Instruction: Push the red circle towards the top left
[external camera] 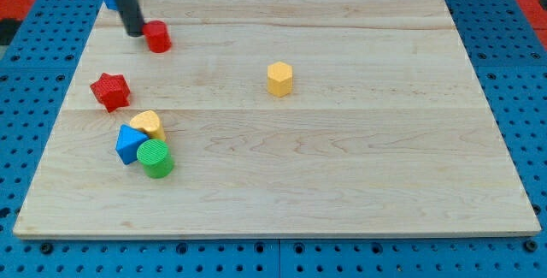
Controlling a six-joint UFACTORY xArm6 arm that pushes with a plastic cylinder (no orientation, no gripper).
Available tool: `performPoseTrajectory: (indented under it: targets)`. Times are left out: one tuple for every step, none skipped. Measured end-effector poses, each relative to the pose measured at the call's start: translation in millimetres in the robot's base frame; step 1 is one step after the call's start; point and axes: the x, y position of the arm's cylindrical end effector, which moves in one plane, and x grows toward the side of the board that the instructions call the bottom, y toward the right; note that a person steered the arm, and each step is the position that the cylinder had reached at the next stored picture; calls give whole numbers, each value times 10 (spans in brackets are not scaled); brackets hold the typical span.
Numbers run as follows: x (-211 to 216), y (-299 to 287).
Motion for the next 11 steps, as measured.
performPoseTrajectory:
  targets:
    - [-171, 299]
    - [-234, 728]
    - [-90, 1367]
    - [450, 1617]
    - [369, 1617]
    - [26, 1571]
    - [46, 1433]
    - [69, 1176]
    - [69, 863]
    - [70, 549]
    - [70, 294]
